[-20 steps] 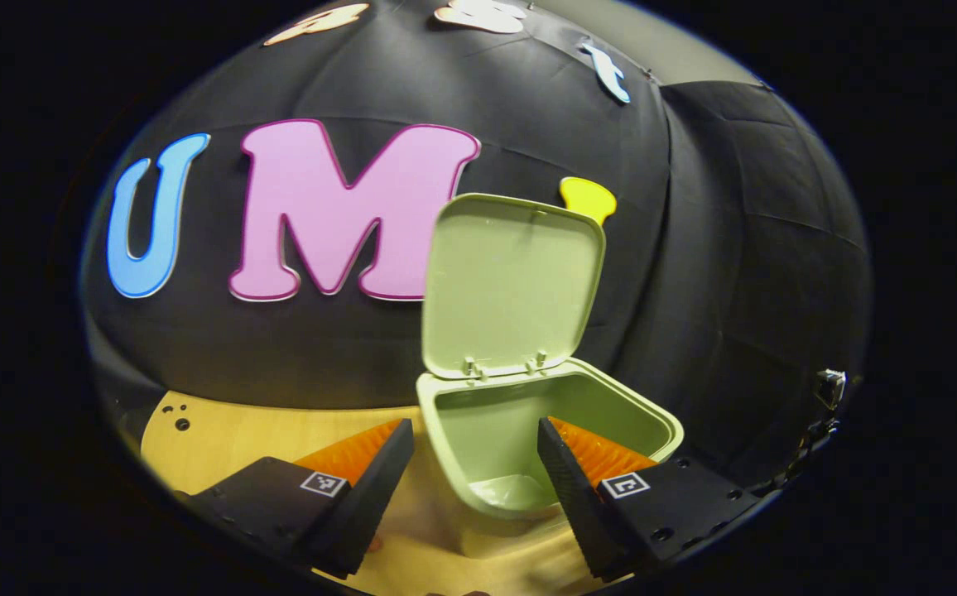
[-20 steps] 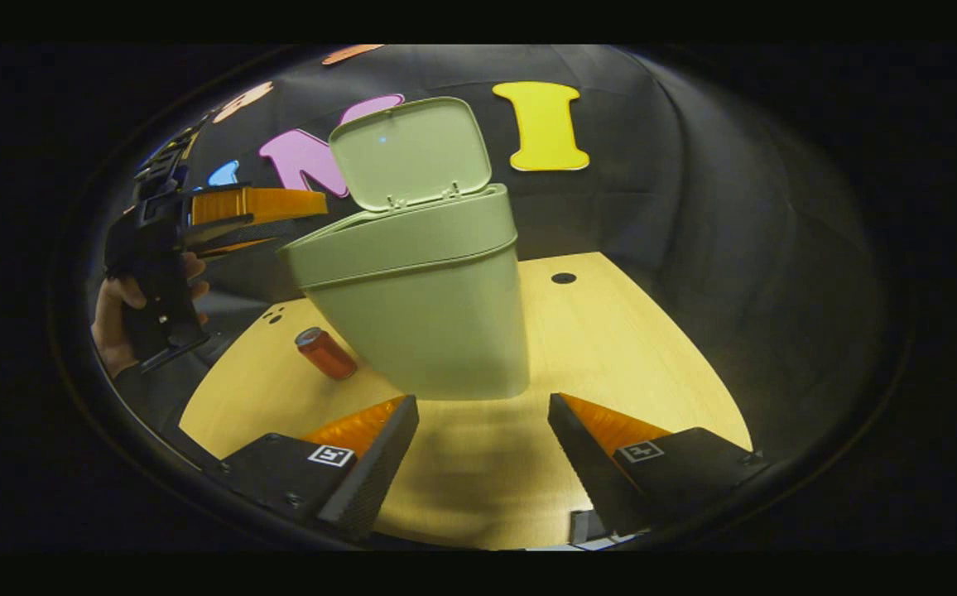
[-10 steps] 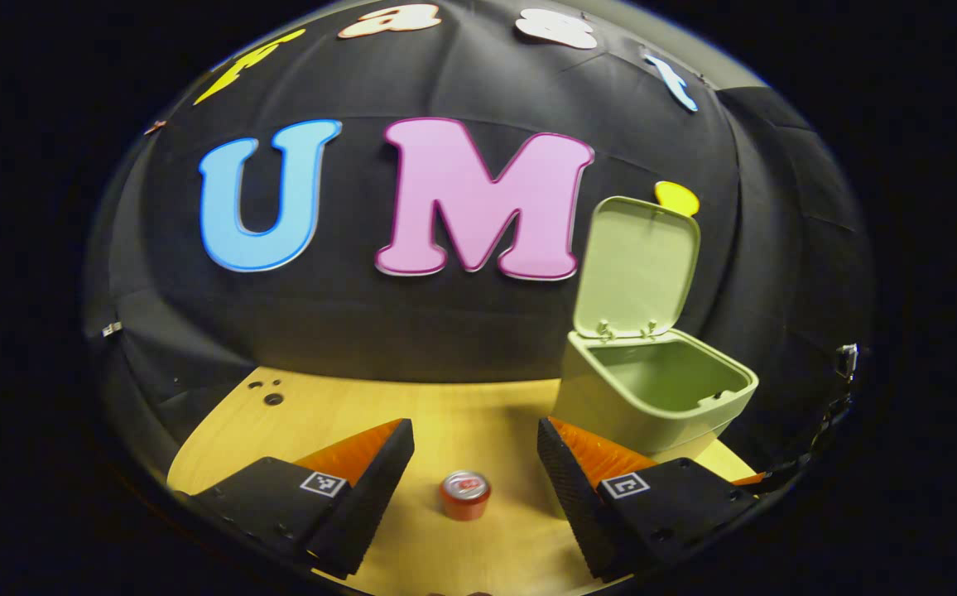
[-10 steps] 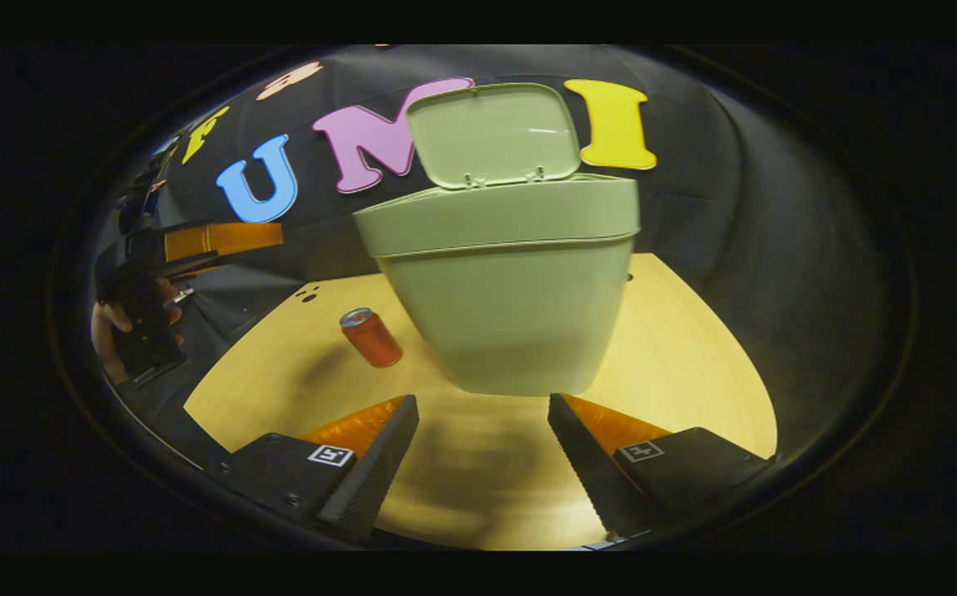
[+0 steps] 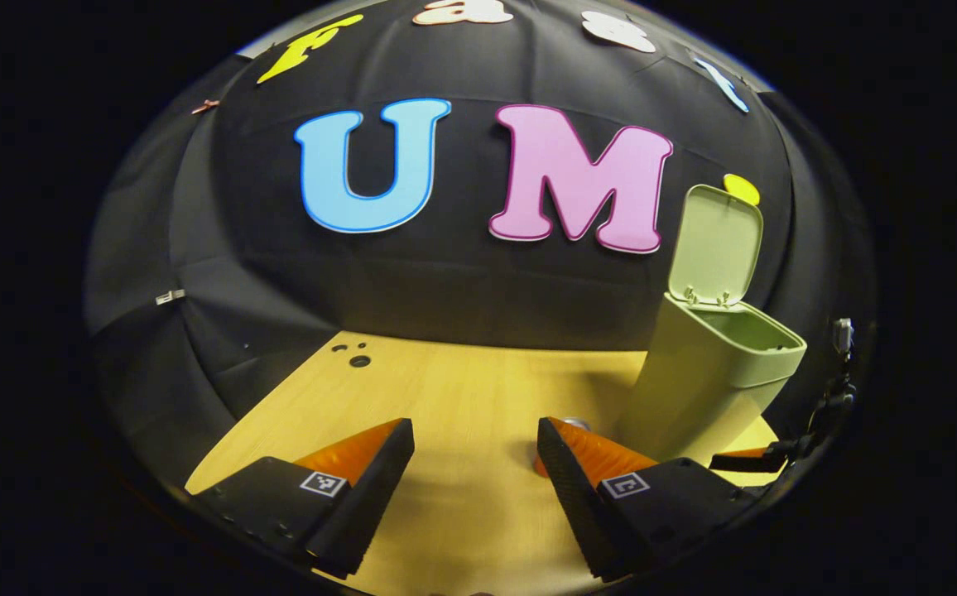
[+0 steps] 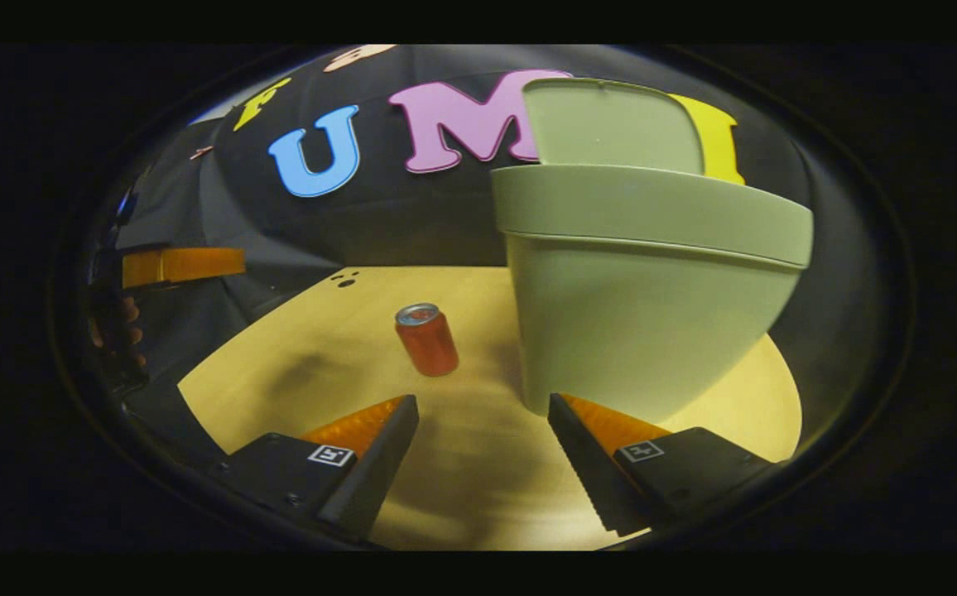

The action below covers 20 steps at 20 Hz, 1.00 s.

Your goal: Press the lid of the desktop garbage bin to open it, pick up the crumpled paper on the desktop and throw it into the bin, then pick up the pop can on the desktop and drop it into the bin, and finally close the garbage bin lid.

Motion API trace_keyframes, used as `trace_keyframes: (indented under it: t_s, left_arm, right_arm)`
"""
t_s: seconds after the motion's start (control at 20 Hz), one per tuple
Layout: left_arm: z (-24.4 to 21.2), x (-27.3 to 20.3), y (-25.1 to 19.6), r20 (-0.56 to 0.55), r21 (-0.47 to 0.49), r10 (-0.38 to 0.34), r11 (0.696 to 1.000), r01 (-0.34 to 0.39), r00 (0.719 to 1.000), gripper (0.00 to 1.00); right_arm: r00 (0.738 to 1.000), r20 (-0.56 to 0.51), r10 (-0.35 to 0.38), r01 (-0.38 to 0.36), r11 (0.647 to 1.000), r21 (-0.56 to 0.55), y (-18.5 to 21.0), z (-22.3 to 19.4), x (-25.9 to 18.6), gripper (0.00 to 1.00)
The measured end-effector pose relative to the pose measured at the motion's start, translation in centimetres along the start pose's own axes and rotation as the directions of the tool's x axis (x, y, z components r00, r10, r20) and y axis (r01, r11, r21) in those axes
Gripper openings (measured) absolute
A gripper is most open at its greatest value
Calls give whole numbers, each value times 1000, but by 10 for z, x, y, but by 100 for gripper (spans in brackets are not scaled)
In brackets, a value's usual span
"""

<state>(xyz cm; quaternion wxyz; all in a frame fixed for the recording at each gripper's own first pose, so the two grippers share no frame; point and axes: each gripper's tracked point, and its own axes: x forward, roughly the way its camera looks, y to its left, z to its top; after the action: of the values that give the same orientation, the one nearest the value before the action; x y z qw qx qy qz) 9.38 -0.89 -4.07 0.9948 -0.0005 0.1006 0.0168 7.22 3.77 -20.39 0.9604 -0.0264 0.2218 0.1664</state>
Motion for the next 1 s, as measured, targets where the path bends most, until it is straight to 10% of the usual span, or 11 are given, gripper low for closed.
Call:
trace_keyframes:
  t_s: [1.0]
  left_arm:
    - [-81, -26, 89, -159, -78, 196, 975, -210, 968, 96]
  right_arm:
    - [1000, 23, -10, 13, 991, -132, 53, 0, 151, 99]
